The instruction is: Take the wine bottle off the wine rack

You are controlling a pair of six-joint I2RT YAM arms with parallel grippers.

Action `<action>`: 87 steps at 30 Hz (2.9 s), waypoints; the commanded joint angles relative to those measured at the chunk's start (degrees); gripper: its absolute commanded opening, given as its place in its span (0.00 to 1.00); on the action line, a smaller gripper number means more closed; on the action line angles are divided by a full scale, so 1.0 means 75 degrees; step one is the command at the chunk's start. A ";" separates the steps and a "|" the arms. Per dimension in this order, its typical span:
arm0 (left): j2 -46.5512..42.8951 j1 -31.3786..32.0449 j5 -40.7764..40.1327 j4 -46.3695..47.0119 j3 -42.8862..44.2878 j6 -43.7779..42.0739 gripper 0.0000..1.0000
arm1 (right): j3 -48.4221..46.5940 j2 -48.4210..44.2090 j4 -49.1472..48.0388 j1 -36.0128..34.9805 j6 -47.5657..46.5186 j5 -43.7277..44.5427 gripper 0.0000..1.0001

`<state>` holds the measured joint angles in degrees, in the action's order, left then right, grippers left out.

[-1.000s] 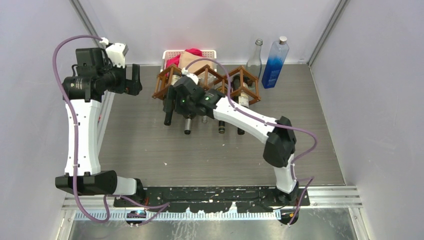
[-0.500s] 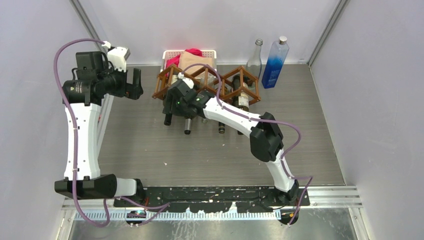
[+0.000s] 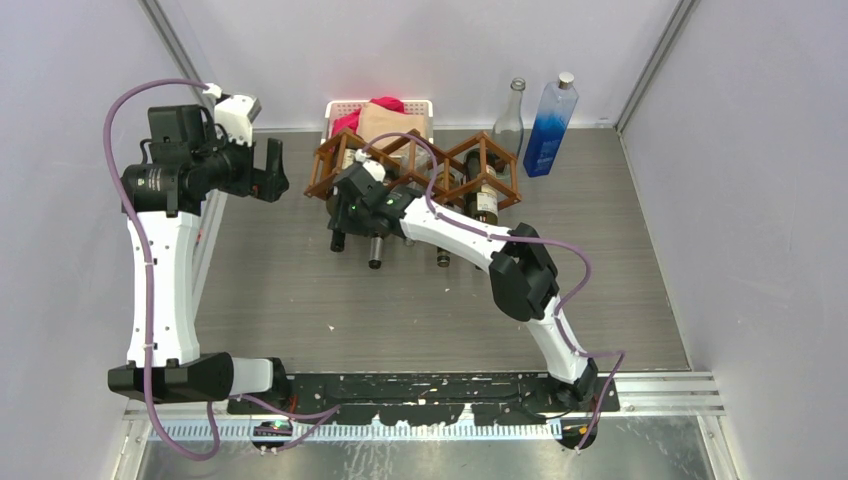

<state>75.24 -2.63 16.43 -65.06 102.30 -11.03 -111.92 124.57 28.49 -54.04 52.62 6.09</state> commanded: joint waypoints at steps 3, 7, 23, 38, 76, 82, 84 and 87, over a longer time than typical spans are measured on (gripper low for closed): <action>-0.0138 -0.0032 0.0317 0.0092 -0.0011 -0.0183 1.00 | 0.0135 -0.0312 -0.0728 -0.0214 -0.0052 0.0021 0.07; -0.0159 -0.0031 0.0286 0.0167 -0.0376 -0.0352 1.00 | 0.0525 -0.0806 -0.0860 -0.0411 -0.0062 0.0161 0.01; -0.0694 -0.0035 0.0533 0.0850 -0.1368 -0.1144 1.00 | 0.2441 -0.2932 -0.1182 -0.1066 0.0228 -0.0449 0.01; -0.1600 0.0027 0.1890 0.1560 -0.2373 -0.1973 1.00 | 0.3161 -0.4394 -0.1239 -0.1221 0.0306 -0.1364 0.01; -0.3645 0.0916 0.4031 0.0727 -0.4909 -0.6208 1.00 | 0.1301 -0.4849 0.1129 0.0159 -0.1281 -0.3813 0.01; -0.3733 0.1358 0.3466 0.1506 -0.5331 -0.6230 1.00 | 0.1149 -0.4793 0.1016 0.0154 -0.1376 -0.4315 0.01; -0.3696 0.1494 0.3430 0.1424 -0.5389 -0.6296 1.00 | 0.1148 -0.4789 0.0868 0.0151 -0.1365 -0.4523 0.01; -0.3638 0.1686 0.3254 0.1513 -0.5485 -0.6236 1.00 | 0.1110 -0.4753 0.0687 0.0154 -0.1310 -0.4883 0.01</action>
<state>48.16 8.38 42.63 -58.24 61.80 -56.66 -98.89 91.13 43.90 -52.77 42.89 -22.22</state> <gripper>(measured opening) 0.995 0.413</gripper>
